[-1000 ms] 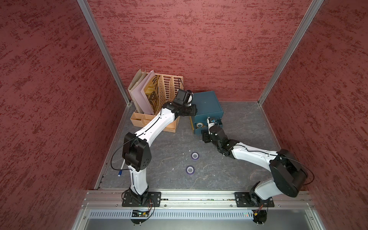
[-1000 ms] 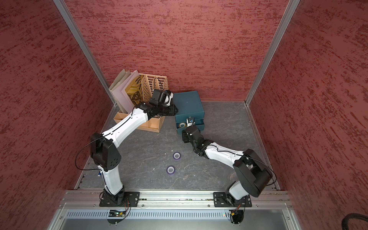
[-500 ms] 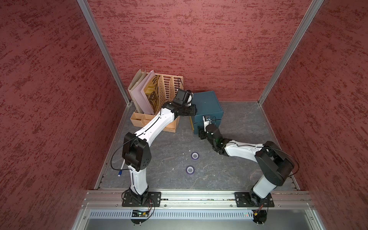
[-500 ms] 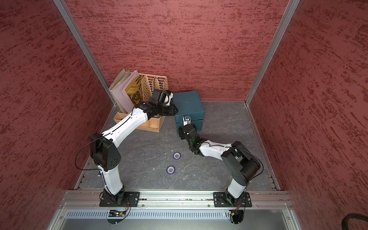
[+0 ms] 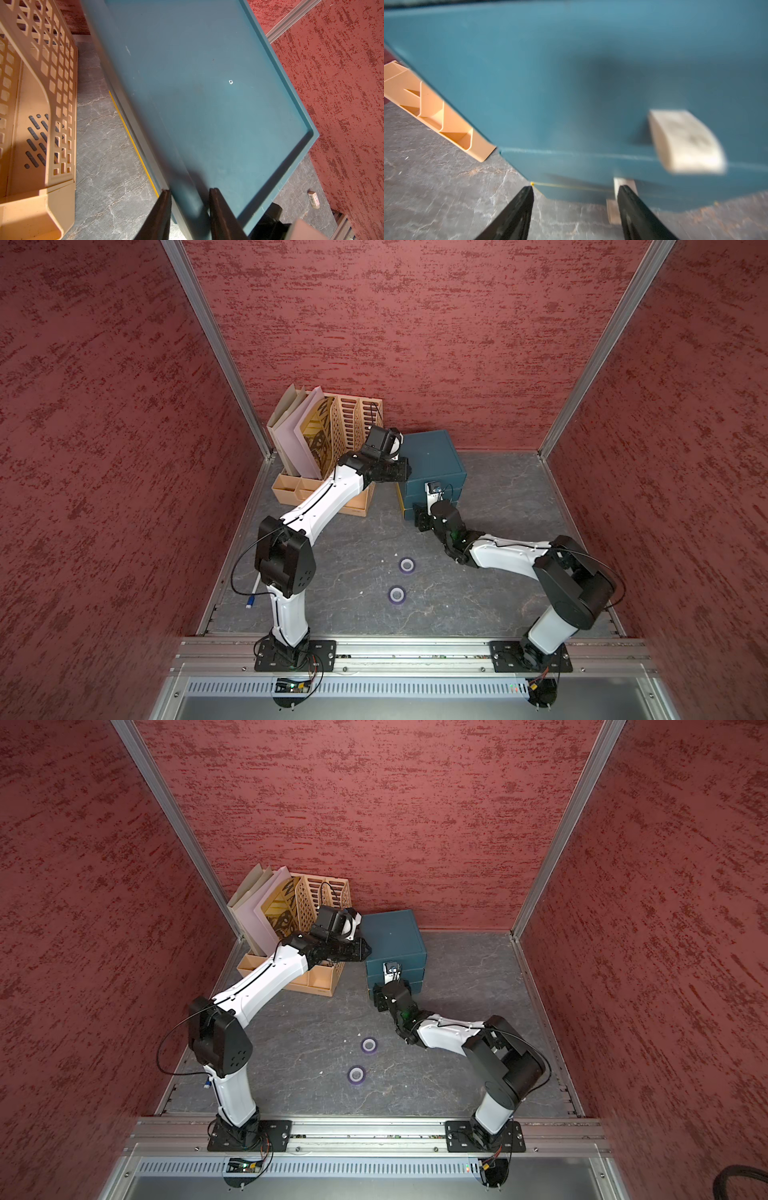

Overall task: Place the transparent tape into the drawer according to color
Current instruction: Close the drawer in the storage box, then open the drawer in the storage box.

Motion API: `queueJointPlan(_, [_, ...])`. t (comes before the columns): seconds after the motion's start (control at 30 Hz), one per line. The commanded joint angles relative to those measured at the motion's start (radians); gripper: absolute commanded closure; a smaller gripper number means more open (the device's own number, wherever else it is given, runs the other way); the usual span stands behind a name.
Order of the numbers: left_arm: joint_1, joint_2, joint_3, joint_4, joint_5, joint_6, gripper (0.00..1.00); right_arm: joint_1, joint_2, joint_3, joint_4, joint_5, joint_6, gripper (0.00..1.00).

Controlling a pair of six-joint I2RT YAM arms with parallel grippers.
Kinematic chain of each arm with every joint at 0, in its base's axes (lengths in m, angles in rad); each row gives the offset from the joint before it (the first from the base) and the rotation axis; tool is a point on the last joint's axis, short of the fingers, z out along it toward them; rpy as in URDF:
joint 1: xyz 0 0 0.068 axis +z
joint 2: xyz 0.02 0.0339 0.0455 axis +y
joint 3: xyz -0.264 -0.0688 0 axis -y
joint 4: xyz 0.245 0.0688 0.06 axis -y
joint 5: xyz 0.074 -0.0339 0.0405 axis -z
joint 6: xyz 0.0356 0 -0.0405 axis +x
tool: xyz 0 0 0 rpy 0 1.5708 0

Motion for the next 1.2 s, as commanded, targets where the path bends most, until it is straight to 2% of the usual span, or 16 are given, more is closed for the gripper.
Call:
queueJointPlan(0.0, [0.001,0.019,-0.001,-0.054,0.033,0.021,0.66,-0.006,-0.058,-0.052,-0.059,-0.027,0.107,0.3])
queueJointPlan(0.2, [0.003,0.02,-0.001,-0.053,0.035,0.022,0.66,-0.035,-0.099,-0.132,-0.085,-0.151,0.298,0.29])
queueJointPlan(0.33, [0.003,0.018,-0.006,-0.052,0.036,0.022,0.66,-0.09,-0.109,-0.192,-0.018,-0.274,0.445,0.29])
queueJointPlan(0.47, [0.003,0.018,-0.007,-0.052,0.037,0.021,0.66,-0.124,-0.103,-0.206,0.026,-0.344,0.527,0.29])
queueJointPlan(0.57, [0.003,0.018,-0.005,-0.055,0.037,0.023,0.66,-0.152,-0.077,-0.206,0.053,-0.378,0.573,0.3])
queueJointPlan(0.7, [0.003,0.017,-0.004,-0.056,0.037,0.025,0.66,-0.211,0.002,-0.232,0.182,-0.454,0.67,0.33])
queueJointPlan(0.93, [0.003,0.016,-0.005,-0.058,0.037,0.028,0.66,-0.247,0.135,-0.209,0.333,-0.517,0.75,0.38])
queueJointPlan(1.17, [0.003,0.018,-0.005,-0.058,0.031,0.03,0.66,-0.25,0.183,-0.184,0.393,-0.519,0.769,0.4])
